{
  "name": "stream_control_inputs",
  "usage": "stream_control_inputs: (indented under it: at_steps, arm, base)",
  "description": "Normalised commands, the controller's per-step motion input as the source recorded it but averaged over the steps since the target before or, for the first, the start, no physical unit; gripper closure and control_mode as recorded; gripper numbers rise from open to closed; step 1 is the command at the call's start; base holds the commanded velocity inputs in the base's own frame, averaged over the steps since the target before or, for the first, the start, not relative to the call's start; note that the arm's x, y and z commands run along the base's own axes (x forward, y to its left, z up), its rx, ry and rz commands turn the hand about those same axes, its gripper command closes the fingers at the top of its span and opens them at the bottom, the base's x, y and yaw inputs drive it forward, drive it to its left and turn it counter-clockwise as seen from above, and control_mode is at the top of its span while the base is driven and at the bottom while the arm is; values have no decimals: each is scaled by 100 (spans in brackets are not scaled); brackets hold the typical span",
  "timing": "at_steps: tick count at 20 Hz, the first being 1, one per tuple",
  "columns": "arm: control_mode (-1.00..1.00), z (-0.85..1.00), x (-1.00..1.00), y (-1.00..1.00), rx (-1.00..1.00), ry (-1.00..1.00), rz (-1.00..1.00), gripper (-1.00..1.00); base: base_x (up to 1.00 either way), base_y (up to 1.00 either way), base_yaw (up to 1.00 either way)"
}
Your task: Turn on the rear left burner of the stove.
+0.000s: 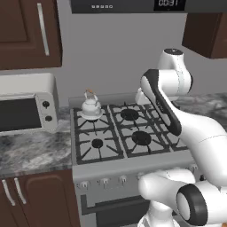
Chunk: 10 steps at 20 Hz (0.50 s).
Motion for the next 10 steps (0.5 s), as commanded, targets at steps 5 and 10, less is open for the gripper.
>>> stream_control_inputs:
  at_steps: [5,10]
  arm:
    - [100,0,0,0,0,0,0,-100]
    - [100,0,0,0,0,0,0,-100]
  base:
    - [-28,-2,1]
    - [-55,-15,0]
